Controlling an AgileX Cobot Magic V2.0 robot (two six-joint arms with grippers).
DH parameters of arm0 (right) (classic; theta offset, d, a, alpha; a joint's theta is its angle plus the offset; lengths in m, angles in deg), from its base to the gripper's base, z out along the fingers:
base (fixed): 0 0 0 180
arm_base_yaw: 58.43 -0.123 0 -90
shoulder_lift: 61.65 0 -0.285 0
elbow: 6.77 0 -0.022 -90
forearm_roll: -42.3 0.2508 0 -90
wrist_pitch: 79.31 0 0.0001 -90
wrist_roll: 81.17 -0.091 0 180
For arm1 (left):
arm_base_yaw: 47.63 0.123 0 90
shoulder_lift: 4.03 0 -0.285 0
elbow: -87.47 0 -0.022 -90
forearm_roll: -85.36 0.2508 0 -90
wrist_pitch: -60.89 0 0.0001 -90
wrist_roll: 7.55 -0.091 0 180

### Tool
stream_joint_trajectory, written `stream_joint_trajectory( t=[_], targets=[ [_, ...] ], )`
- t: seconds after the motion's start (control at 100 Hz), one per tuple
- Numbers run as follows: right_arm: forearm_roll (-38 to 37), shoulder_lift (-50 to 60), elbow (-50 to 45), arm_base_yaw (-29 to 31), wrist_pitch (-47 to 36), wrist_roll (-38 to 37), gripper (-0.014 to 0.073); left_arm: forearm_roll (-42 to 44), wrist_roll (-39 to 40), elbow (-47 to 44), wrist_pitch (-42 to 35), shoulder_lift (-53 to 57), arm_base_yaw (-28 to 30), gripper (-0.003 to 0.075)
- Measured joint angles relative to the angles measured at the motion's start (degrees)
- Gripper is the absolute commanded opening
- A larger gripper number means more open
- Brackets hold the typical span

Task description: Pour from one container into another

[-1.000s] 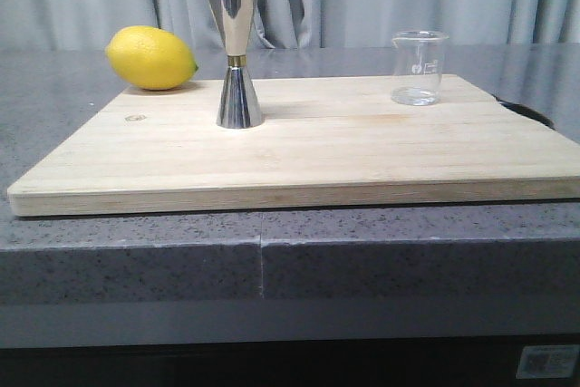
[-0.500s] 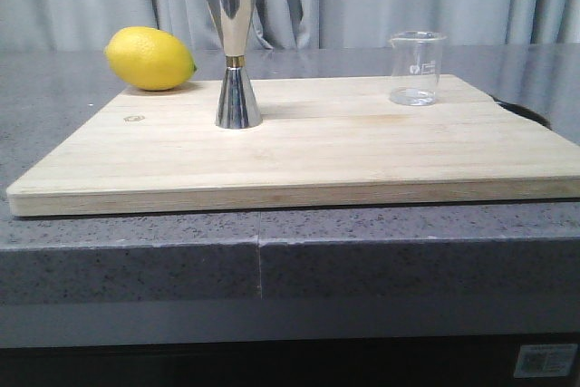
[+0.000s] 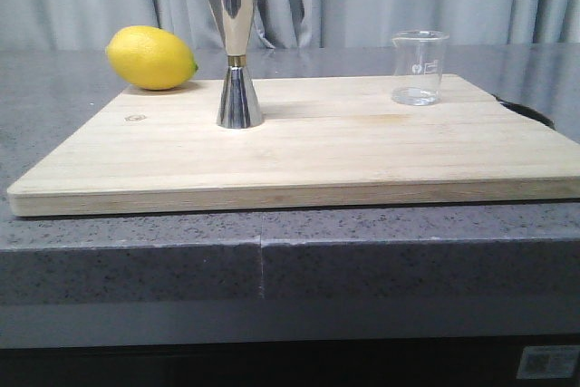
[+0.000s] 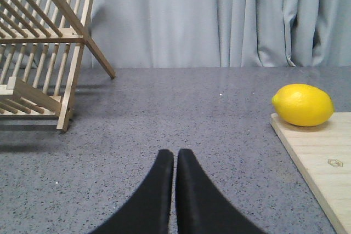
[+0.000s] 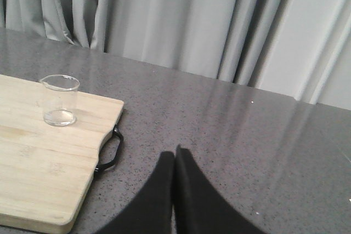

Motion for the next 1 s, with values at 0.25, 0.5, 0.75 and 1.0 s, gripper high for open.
stream_joint_trajectory(
  t=[0.25,0.5,0.75,1.0],
  targets=[
    [0.0,0.0,-0.34,0.0,-3.47,0.0,-0.0064,0.14,0.0,0.0,-0.35,0.0,0.0,-0.0019],
    [0.0,0.0,-0.34,0.0,-3.81,0.0,-0.0064,0.14,0.0,0.0,-0.35,0.0,0.0,-0.0019],
    [0.0,0.0,-0.34,0.0,-3.85,0.04,-0.0064,0.14,0.0,0.0,-0.35,0.0,0.0,-0.0019],
    [0.0,0.0,-0.34,0.0,-3.85,0.04,-0.0064,0.14,0.0,0.0,-0.35,0.0,0.0,-0.0019]
  ],
)
